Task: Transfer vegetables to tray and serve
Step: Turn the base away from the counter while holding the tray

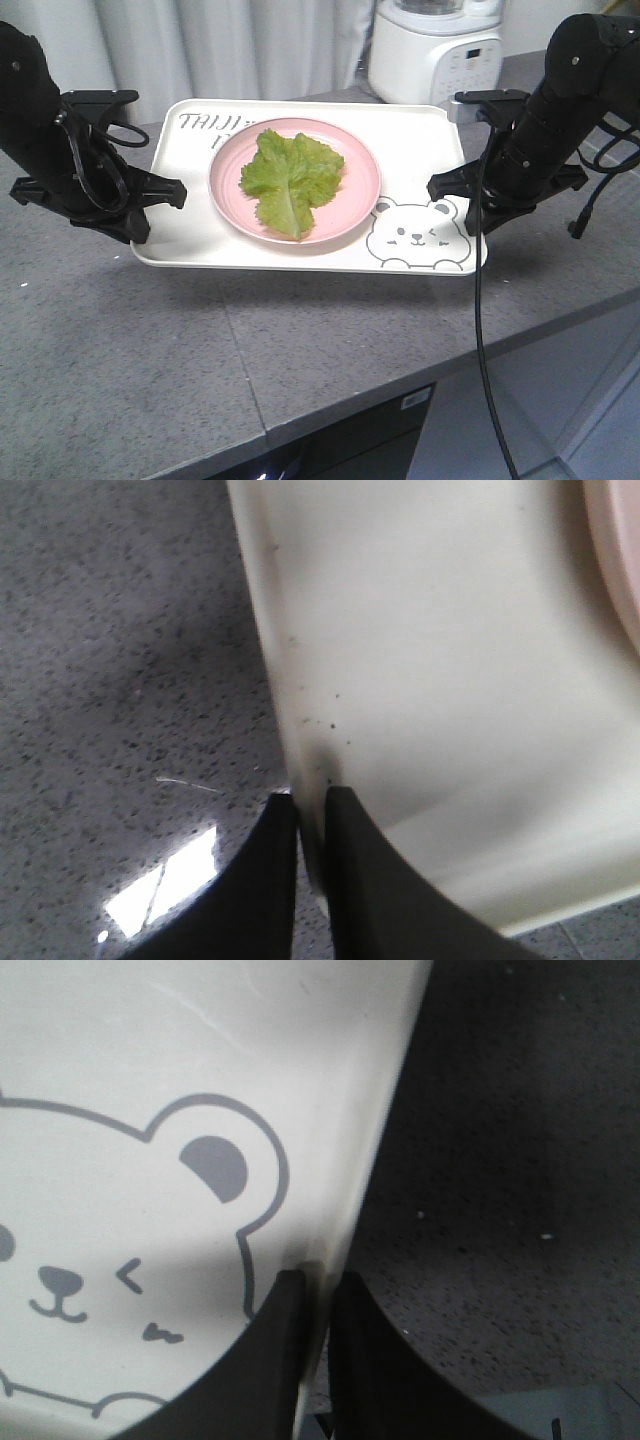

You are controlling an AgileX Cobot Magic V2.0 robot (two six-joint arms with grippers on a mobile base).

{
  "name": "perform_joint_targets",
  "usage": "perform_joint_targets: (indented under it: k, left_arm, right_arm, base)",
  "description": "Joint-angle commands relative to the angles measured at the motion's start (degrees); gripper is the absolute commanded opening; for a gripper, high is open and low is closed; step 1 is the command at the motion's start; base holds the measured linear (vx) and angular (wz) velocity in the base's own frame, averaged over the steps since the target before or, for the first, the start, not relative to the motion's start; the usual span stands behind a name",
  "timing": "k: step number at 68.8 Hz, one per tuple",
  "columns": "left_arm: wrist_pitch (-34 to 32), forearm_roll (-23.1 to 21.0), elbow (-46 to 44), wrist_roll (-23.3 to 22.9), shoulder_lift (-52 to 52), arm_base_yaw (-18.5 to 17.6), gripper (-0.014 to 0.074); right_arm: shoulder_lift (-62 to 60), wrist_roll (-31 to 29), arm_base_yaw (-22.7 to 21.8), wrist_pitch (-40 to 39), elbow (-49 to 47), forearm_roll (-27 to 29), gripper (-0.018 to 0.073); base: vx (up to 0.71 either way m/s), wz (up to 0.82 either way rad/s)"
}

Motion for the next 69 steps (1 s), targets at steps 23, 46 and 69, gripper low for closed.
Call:
perform_joint_targets:
  k: [23, 46, 69]
  left_arm:
    - [-3.29, -3.85, -2.17, 1.51, -3.33, -0.72, -0.0008]
    - [-3.29, -3.85, -2.17, 1.51, -3.33, -0.72, -0.0008]
    - [-3.29, -3.85, -2.17, 1.51, -3.33, -0.72, -0.0008]
  right_arm:
    - [-3.35, -2.66, 0.3, -1.86, -1.55, 1.89, -0.0004]
    - [-3.35, -2.66, 0.3, -1.86, -1.55, 1.89, -0.0004]
    - [-3.35, -2.66, 0.3, -1.86, -1.55, 1.89, -0.0004]
  base:
    - [0.0, -0.27]
    - [-0.02, -0.2]
    - [-0.03, -0.22]
